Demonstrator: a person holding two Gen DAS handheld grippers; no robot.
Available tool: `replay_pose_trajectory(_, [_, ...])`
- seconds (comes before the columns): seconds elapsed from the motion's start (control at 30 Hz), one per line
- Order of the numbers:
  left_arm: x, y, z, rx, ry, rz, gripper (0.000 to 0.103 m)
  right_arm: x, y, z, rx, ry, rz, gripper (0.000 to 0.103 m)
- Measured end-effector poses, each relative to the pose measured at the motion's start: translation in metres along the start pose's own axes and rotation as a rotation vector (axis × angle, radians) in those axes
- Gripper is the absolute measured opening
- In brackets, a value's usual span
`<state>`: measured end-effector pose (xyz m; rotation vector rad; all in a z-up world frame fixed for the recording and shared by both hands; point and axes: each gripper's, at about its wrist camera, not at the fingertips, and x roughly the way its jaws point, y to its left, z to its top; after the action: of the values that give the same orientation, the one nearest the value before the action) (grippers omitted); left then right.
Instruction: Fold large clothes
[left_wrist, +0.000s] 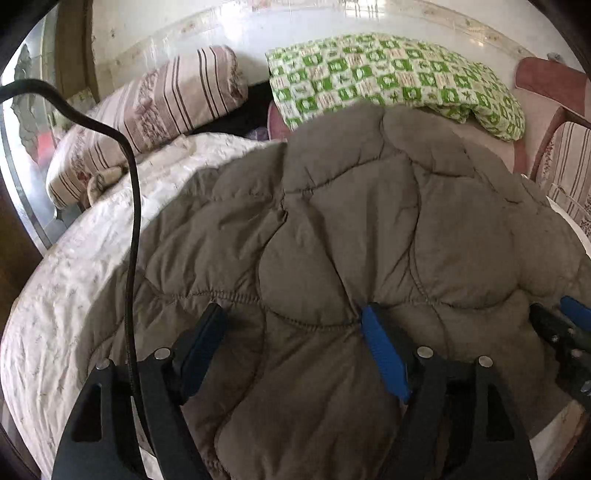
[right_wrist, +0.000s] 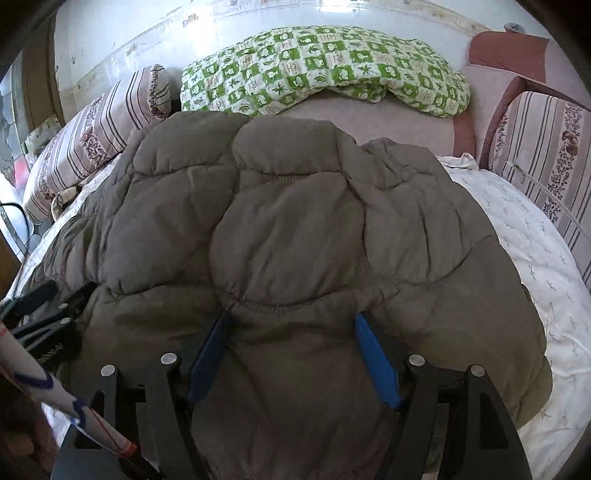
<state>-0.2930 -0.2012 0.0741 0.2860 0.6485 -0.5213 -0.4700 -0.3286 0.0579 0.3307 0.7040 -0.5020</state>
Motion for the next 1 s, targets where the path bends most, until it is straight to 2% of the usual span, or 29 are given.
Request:
replay_pose_trajectory(0.1, [-0.016, -0.003, -0.001, 0.030, -0.066, 0.033, 0.076, -0.023, -0.005, 0.001, 0.046, -0.065, 0.024, 0.074])
replay_pose_trajectory(0.23, [-0.041, -0.007, -0.005, 0.063, -0.144, 0.026, 0.076, -0.054, -0.027, 0.004, 0.094, -0.159, -0.127, 0.074])
replay_pose_trajectory(0.3, [-0.044, -0.012, -0.008, 0.083, -0.149, 0.018, 0.076, -0.052, -0.045, 0.002, 0.154, -0.140, -0.170, 0.074])
replay_pose_trajectory(0.37, [-0.040, -0.017, -0.011, 0.100, -0.128, 0.016, 0.076, -0.039, -0.058, 0.000, 0.202, -0.066, -0.185, 0.074])
replay_pose_trajectory(0.43, [-0.036, -0.018, -0.013, 0.100, -0.108, 0.009, 0.076, -0.026, -0.065, -0.005, 0.241, -0.007, -0.148, 0.074])
replay_pose_trajectory(0.5, [-0.033, -0.018, -0.013, 0.098, -0.095, 0.007, 0.076, -0.022, -0.065, -0.005, 0.239, 0.013, -0.153, 0.074])
replay_pose_trajectory(0.57, [-0.031, -0.017, -0.012, 0.093, -0.089, 0.000, 0.076, -0.026, -0.060, -0.003, 0.222, -0.006, -0.155, 0.074])
replay_pose_trajectory(0.67, [-0.031, -0.015, -0.012, 0.086, -0.082, -0.009, 0.076, -0.042, -0.044, 0.000, 0.168, -0.095, -0.180, 0.074])
replay_pose_trajectory(0.77, [-0.030, -0.016, -0.012, 0.086, -0.079, -0.009, 0.076, -0.053, -0.026, 0.004, 0.100, -0.163, -0.110, 0.074])
replay_pose_trajectory(0.83, [-0.030, -0.016, -0.011, 0.086, -0.079, -0.010, 0.076, -0.051, -0.012, 0.005, 0.061, -0.156, -0.052, 0.074])
replay_pose_trajectory(1.0, [-0.028, -0.016, -0.011, 0.079, -0.073, -0.017, 0.076, -0.037, 0.008, 0.000, 0.001, -0.104, -0.034, 0.074])
